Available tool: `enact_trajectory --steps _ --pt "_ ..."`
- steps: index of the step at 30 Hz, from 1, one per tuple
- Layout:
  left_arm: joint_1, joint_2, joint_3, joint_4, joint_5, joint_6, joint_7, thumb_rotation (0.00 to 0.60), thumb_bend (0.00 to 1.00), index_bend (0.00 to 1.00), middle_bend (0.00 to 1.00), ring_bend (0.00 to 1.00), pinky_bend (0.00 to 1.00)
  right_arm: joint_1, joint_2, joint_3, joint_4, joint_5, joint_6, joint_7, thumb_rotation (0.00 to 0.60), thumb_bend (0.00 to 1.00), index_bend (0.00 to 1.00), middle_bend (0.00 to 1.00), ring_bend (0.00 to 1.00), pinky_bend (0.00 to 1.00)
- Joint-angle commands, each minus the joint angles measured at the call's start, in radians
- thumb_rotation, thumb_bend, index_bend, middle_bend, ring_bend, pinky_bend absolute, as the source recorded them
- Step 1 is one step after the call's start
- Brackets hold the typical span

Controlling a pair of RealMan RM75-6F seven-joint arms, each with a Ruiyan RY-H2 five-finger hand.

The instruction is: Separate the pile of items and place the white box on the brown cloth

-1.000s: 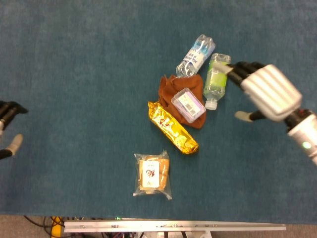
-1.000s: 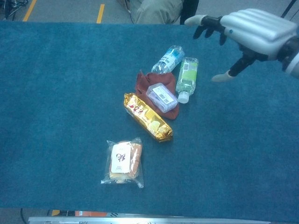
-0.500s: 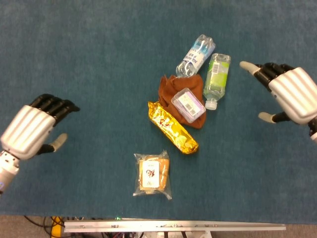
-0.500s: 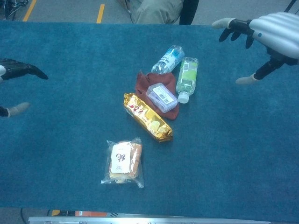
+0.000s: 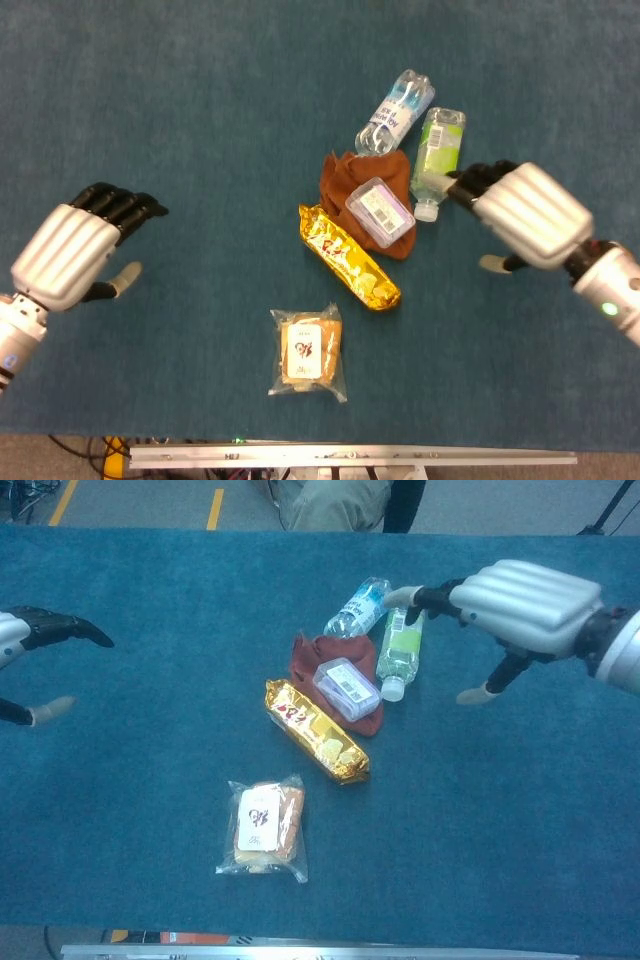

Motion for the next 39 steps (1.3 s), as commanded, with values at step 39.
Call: enact_trajectory --steps 39 --pt "0.21 0.141 0.075 0.001 -0.061 0.227 -0.093 0.6 0.35 0.19 0.21 0.18 0.17 0.343 -0.434 0.001 0.359 0.483 -0.169 -0.414 0.6 0.0 0.0 0.09 0.1 0.29"
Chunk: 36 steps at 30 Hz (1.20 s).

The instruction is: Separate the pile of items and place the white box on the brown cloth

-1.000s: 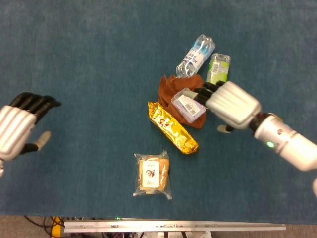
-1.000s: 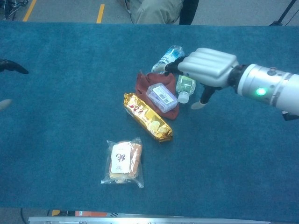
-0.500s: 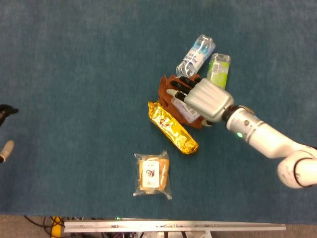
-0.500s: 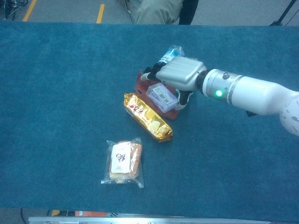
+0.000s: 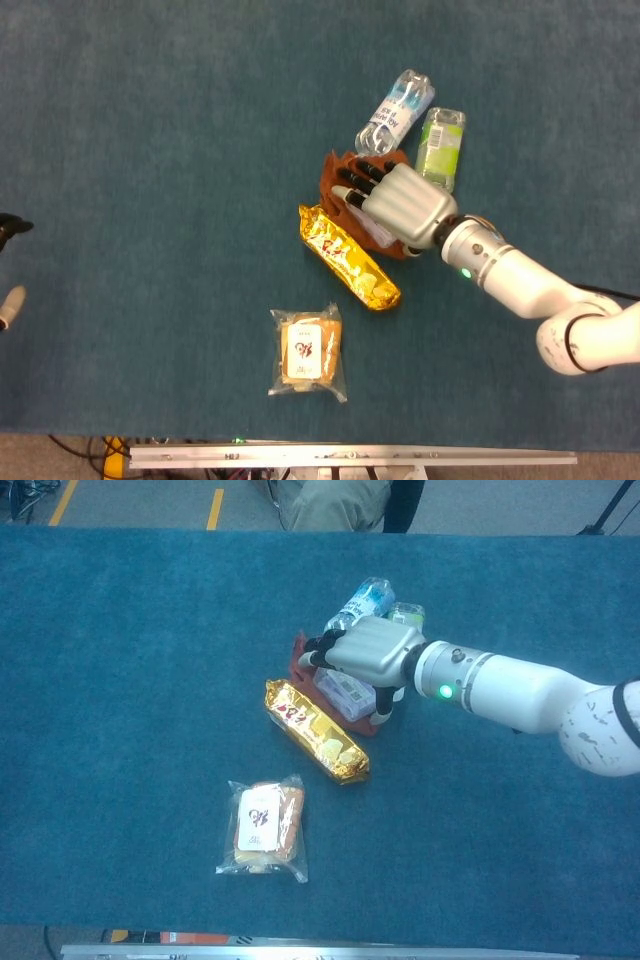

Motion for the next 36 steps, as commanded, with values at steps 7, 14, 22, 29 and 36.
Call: enact_trajectory --steps 7,14,22,29,36 --pt "0.006 -0.001 -0.003 -0.005 0.003 0.006 -0.016 0.6 0.35 0.19 0.21 0.17 0.17 -0.013 -0.053 0.001 0.034 -0.029 0.09 0.007 0.6 0.02 0.21 0.27 0.25 0.36" --pt "0.013 0.005 -0.002 -0.004 0.002 0.006 -0.023 0.6 0.35 0.19 0.21 0.17 0.16 -0.017 -0.068 0.0 0.032 -0.028 0.118 -0.01 0.6 0.03 0.25 0.31 0.29 0.38" --pt "0.016 0.003 -0.002 0.001 0.003 0.006 -0.034 0.6 0.35 0.19 0.21 0.16 0.16 -0.022 -0.073 0.002 0.027 -0.028 0.141 -0.02 0.6 0.03 0.27 0.34 0.35 0.41" --pt "0.018 0.005 -0.005 0.003 0.004 0.007 -0.037 0.6 0.35 0.19 0.21 0.16 0.16 -0.034 -0.049 0.021 -0.005 -0.036 0.161 0.011 0.6 0.04 0.28 0.34 0.36 0.42" --pt "0.02 0.012 -0.005 -0.006 0.011 0.011 -0.032 0.6 0.35 0.19 0.21 0.16 0.16 -0.035 -0.014 0.102 -0.061 -0.014 0.163 0.107 0.6 0.04 0.28 0.35 0.36 0.43"
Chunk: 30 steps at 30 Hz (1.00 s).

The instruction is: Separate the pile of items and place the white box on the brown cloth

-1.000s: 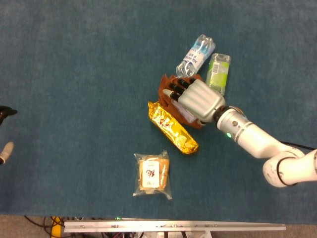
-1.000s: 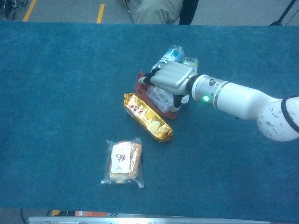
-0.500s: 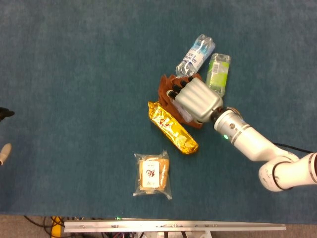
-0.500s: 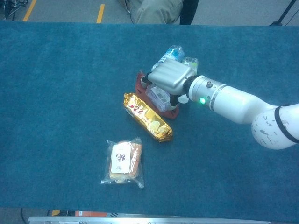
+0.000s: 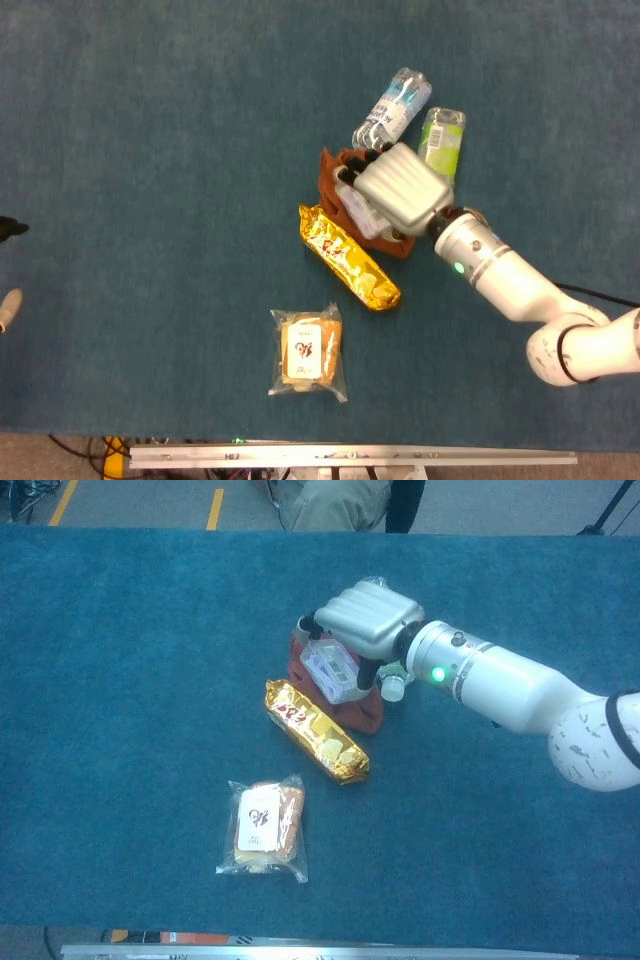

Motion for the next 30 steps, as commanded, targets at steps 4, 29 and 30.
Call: enact_trajectory --steps 4,29,30 --pt "0.008 0.012 0.004 -0.017 0.013 0.015 0.01 0.6 0.35 0.19 0.21 0.16 0.16 0.018 0.011 0.081 -0.04 0.033 0.004 0.059 0.6 0.03 0.28 0.35 0.36 0.43" --pt "0.056 0.053 0.023 -0.053 0.055 0.075 0.025 0.6 0.35 0.19 0.21 0.16 0.16 0.162 -0.197 0.169 0.015 0.142 0.096 -0.073 0.6 0.04 0.0 0.19 0.2 0.37" --pt "0.055 0.053 0.022 -0.054 0.055 0.074 0.025 0.6 0.35 0.19 0.21 0.16 0.16 0.16 -0.19 0.165 0.013 0.14 0.098 -0.075 0.6 0.04 0.0 0.19 0.2 0.37"
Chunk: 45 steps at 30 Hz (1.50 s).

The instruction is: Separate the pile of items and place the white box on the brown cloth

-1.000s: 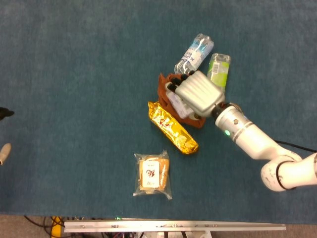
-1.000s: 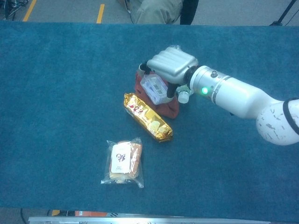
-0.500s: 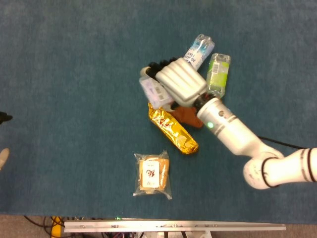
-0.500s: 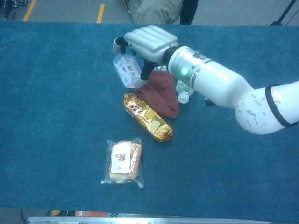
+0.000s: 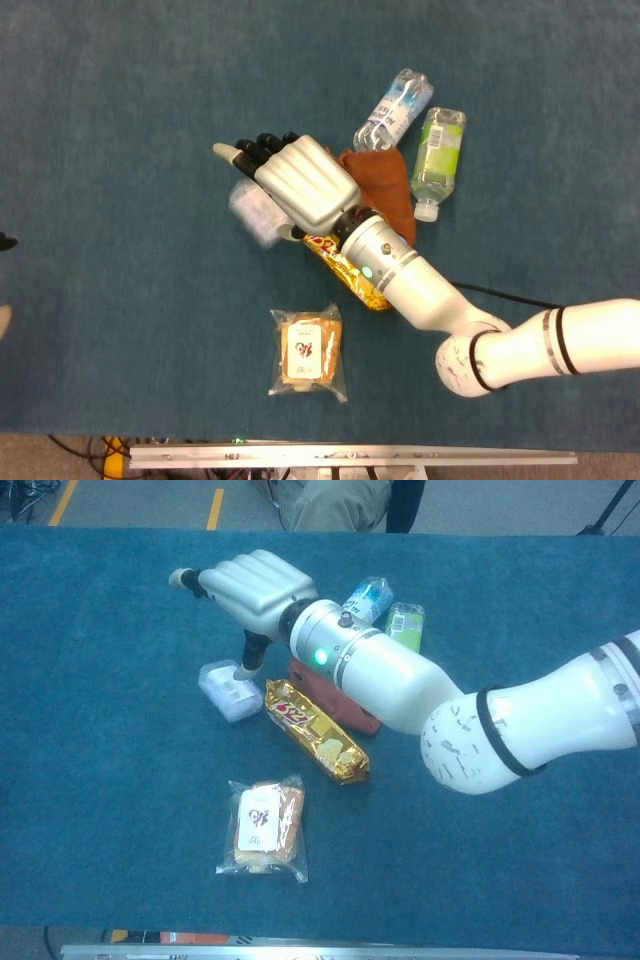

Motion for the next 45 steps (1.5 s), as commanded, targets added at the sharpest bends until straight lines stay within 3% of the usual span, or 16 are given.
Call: enact_trajectory --steps 1,8,16,23,33,45 --pt "-0.002 0.0 -0.002 -0.001 0.001 -0.002 0.001 0.6 0.35 0.19 0.21 0.16 0.16 -0.007 0.02 -0.013 -0.009 -0.002 0.006 -0.005 0.6 0.03 0.0 0.19 0.2 0.37" --pt "-0.016 0.0 -0.007 -0.011 0.009 -0.022 0.015 0.6 0.35 0.19 0.21 0.16 0.16 -0.056 0.127 -0.059 -0.096 -0.058 0.014 0.022 0.6 0.04 0.0 0.19 0.19 0.37" --pt "-0.02 -0.003 -0.007 -0.015 0.006 -0.037 0.025 0.6 0.35 0.19 0.21 0.16 0.16 -0.103 0.29 -0.17 -0.204 -0.219 -0.053 0.073 0.6 0.04 0.0 0.19 0.19 0.37" --pt "-0.017 -0.003 -0.005 -0.013 0.002 -0.039 0.025 0.6 0.35 0.19 0.21 0.16 0.16 -0.117 0.385 -0.254 -0.219 -0.362 -0.119 0.094 0.6 0.0 0.0 0.18 0.17 0.35" --pt "-0.016 -0.003 -0.006 -0.011 -0.004 -0.044 0.021 0.6 0.35 0.19 0.21 0.16 0.16 -0.122 0.376 -0.319 -0.187 -0.476 -0.176 0.075 0.6 0.0 0.0 0.14 0.12 0.32" --pt "-0.008 0.0 -0.005 -0.007 -0.018 -0.043 0.014 0.6 0.35 0.19 0.21 0.16 0.16 -0.118 0.372 -0.34 -0.132 -0.531 -0.225 0.048 0.6 0.0 0.0 0.13 0.11 0.31"
